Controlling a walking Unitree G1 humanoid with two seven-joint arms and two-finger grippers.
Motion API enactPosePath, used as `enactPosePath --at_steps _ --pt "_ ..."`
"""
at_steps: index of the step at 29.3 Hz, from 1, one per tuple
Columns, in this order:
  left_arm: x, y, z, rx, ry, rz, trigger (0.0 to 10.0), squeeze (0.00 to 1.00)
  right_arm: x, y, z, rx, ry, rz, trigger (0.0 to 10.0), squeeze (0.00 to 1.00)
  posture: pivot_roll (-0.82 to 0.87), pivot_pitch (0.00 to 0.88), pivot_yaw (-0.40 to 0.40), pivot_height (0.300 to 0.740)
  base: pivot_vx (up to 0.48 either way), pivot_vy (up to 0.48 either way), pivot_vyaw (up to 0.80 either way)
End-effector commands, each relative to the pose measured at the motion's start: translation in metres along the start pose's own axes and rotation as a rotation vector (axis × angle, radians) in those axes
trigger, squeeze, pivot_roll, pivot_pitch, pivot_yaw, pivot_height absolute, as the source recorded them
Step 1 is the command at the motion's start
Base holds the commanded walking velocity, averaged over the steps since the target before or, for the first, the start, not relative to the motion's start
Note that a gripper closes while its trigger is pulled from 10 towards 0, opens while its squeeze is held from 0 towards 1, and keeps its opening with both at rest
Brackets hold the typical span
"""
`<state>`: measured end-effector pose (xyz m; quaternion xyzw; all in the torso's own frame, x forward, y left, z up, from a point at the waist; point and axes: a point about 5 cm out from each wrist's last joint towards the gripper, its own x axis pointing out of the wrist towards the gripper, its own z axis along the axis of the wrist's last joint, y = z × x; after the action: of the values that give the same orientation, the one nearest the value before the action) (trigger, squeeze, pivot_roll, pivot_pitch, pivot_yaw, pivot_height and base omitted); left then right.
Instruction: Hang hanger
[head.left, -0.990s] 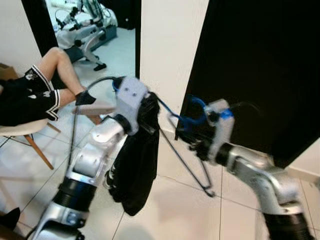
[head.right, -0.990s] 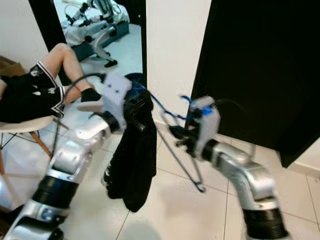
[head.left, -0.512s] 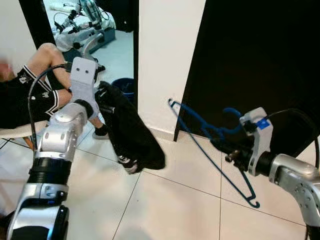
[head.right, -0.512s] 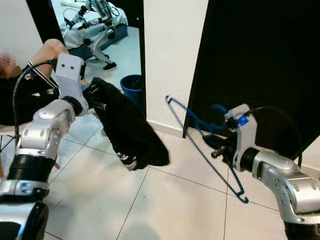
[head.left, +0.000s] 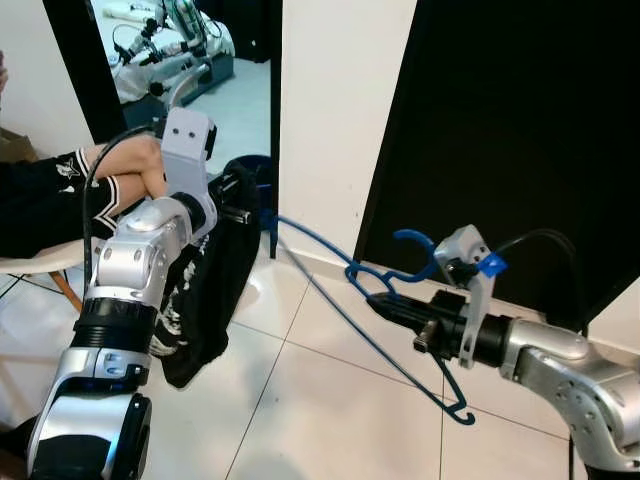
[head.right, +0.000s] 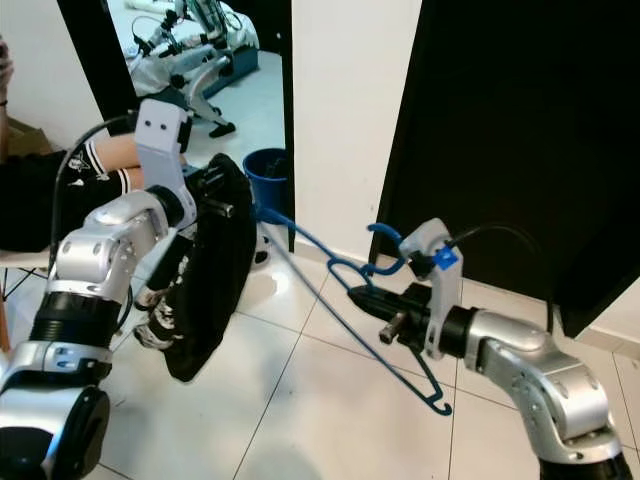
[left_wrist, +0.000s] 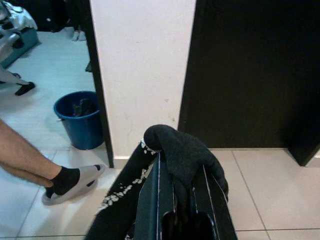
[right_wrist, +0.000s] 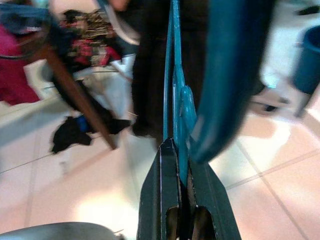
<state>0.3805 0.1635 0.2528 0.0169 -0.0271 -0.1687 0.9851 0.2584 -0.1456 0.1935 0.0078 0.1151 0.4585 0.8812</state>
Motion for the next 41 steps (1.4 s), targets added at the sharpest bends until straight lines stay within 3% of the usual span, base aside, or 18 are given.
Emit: enactPosePath --at_steps 1,14,17,41 --pt "0.000 -0.006 0.003 -0.006 -0.015 -0.022 10.0 0.00 0.007 0.004 -0.004 0.017 0.033 0.013 10.0 0.00 0.07 0.058 -0.040 0.740 0.000 0.000 0.00" --pt "-0.001 -0.011 0.007 -0.029 -0.044 -0.035 10.0 0.00 0.011 0.001 -0.012 0.026 0.109 -0.018 10.0 0.00 0.07 0.057 -0.047 0.740 0.000 0.000 0.00" --pt "-0.001 -0.018 0.014 -0.038 -0.074 -0.068 10.0 0.00 0.013 -0.010 -0.018 0.015 0.158 -0.120 10.0 0.00 0.07 0.056 -0.045 0.740 0.000 0.000 0.00" --pt "-0.005 -0.033 0.020 -0.039 -0.106 -0.112 10.0 0.00 0.026 -0.017 -0.018 0.033 0.159 -0.210 10.0 0.00 0.07 0.055 -0.044 0.740 0.000 0.000 0.00"
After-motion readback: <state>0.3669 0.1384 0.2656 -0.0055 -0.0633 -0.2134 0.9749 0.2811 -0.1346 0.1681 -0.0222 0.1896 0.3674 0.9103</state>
